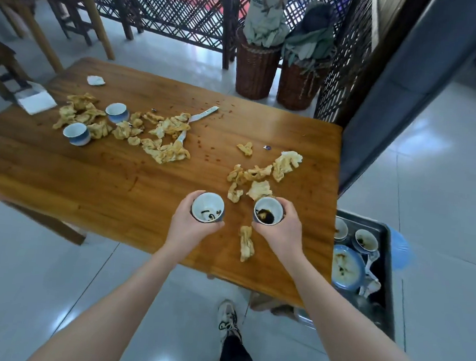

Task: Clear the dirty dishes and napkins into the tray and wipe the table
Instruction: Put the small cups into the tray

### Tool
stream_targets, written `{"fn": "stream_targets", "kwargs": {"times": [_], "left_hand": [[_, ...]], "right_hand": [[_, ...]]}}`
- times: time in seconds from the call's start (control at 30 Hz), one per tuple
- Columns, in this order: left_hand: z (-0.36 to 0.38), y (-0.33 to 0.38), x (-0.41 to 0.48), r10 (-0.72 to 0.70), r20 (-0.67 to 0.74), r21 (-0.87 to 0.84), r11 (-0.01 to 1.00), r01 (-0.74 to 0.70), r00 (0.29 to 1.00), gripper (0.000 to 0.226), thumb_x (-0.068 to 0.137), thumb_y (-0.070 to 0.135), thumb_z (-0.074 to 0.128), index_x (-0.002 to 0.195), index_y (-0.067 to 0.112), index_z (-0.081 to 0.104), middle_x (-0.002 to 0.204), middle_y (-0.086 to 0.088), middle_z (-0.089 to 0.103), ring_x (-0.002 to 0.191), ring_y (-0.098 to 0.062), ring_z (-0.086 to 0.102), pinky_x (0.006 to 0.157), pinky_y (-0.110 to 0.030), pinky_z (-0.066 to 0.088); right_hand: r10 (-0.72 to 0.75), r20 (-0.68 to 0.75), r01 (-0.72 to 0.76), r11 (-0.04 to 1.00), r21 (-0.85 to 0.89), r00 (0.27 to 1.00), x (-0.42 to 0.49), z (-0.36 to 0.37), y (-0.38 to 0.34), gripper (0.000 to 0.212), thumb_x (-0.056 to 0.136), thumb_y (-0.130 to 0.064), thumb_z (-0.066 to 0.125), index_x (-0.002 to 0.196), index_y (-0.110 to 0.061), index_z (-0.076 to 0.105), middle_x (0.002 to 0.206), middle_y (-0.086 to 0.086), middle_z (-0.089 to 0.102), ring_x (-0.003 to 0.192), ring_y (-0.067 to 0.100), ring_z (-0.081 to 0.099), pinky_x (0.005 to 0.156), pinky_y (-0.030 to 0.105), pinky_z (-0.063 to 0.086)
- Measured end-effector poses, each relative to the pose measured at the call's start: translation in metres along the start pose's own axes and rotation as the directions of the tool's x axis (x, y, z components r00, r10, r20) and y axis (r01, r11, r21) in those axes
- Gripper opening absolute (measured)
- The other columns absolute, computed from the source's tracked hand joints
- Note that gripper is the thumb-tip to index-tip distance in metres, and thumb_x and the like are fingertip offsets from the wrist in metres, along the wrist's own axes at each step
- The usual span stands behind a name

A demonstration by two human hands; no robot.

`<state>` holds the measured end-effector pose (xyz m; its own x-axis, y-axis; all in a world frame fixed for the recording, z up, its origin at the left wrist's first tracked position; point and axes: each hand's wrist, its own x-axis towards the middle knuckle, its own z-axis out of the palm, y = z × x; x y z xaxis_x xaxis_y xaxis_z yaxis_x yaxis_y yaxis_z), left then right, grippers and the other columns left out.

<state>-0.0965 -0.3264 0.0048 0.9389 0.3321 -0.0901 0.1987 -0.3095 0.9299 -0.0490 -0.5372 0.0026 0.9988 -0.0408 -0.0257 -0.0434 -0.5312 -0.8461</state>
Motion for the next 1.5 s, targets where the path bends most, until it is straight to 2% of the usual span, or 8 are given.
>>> {"fn": "stream_targets", "kwargs": {"times": [0.23,0.5,0.67,0.83,0.97,1.17,1.3,1.5], "left_hand": [[0.045,0.019,-0.053,0.015,0.099,0.003,1.0,-0.016,0.995,0.073,0.056,0.021,0.091,0.119,0.029,0.055,0.114,0.008,0.061,0.107,-0.011,0.058,0.092,-0.037,0.052],[0.13,0.043,-0.099,0.001,0.244,-0.005,1.0,0.0,0.97,0.076,0.056,0.022,0.091,0.121,0.032,0.054,0.115,0.012,0.059,0.107,-0.006,0.055,0.089,-0.026,0.049],[0.2,0.055,-0.126,0.0,0.295,0.008,1.0,-0.003,0.955,0.076,0.055,0.02,0.091,0.12,0.03,0.054,0.117,0.009,0.059,0.109,-0.01,0.056,0.092,-0.029,0.05],[0.273,0.055,-0.16,-0.046,0.315,0.049,0.998,0.032,0.948,0.074,0.055,0.018,0.091,0.118,0.031,0.054,0.114,0.01,0.059,0.106,-0.009,0.056,0.088,-0.025,0.048],[0.317,0.041,-0.175,-0.103,0.331,0.081,0.993,0.081,0.938,0.074,0.055,0.017,0.091,0.117,0.032,0.053,0.112,0.012,0.058,0.105,-0.011,0.056,0.086,-0.033,0.053],[0.357,0.0,-0.181,-0.174,0.307,0.132,0.981,0.139,0.936,0.073,0.053,0.013,0.09,0.117,0.025,0.056,0.113,0.006,0.061,0.106,-0.013,0.058,0.092,-0.032,0.05],[0.366,-0.028,-0.181,-0.219,0.321,0.17,0.97,0.172,0.921,0.074,0.054,0.013,0.09,0.117,0.027,0.055,0.111,0.009,0.061,0.105,-0.01,0.058,0.083,-0.018,0.045],[0.384,-0.078,-0.172,-0.273,0.32,0.206,0.955,0.214,0.907,0.076,0.056,0.017,0.091,0.121,0.027,0.053,0.112,0.011,0.062,0.105,-0.009,0.058,0.085,-0.023,0.048]], "right_hand": [[0.036,-0.071,-0.036,0.999,0.004,0.997,-0.054,-0.046,0.024,0.075,0.06,-0.022,0.089,0.124,-0.018,0.051,0.116,-0.003,0.059,0.106,0.013,0.056,0.092,0.028,0.048],[0.144,-0.14,-0.142,0.99,0.021,0.98,-0.084,-0.111,0.082,0.075,0.059,-0.021,0.088,0.125,-0.018,0.051,0.114,-0.003,0.06,0.105,0.013,0.056,0.092,0.028,0.047],[0.21,-0.149,-0.202,0.977,0.068,0.966,-0.094,-0.159,0.128,0.07,0.057,-0.023,0.087,0.117,-0.028,0.051,0.103,-0.014,0.06,0.095,0.005,0.057,0.074,0.002,0.038],[0.288,-0.148,-0.278,0.957,0.081,0.946,-0.101,-0.206,0.183,0.07,0.055,-0.023,0.087,0.117,-0.027,0.053,0.106,-0.01,0.062,0.097,0.009,0.059,0.087,0.026,0.049],[0.356,-0.139,-0.346,0.934,0.09,0.924,-0.105,-0.228,0.223,0.068,0.055,-0.02,0.087,0.114,-0.027,0.054,0.107,-0.008,0.063,0.097,0.011,0.06,0.083,0.026,0.049],[0.416,-0.111,-0.409,0.909,0.079,0.903,-0.107,-0.226,0.271,0.069,0.057,-0.014,0.086,0.118,-0.022,0.054,0.109,-0.007,0.061,0.099,0.012,0.059,0.084,0.022,0.045],[0.428,-0.064,-0.422,0.903,0.085,0.902,-0.112,-0.21,0.295,0.068,0.058,-0.015,0.085,0.117,-0.024,0.053,0.109,-0.009,0.06,0.1,0.011,0.058,0.086,0.027,0.048],[0.458,-0.011,-0.453,0.883,0.126,0.889,-0.119,-0.169,0.336,0.065,0.058,-0.019,0.083,0.105,-0.045,0.048,0.102,-0.022,0.059,0.097,-0.004,0.056,0.075,0.009,0.041]]}}
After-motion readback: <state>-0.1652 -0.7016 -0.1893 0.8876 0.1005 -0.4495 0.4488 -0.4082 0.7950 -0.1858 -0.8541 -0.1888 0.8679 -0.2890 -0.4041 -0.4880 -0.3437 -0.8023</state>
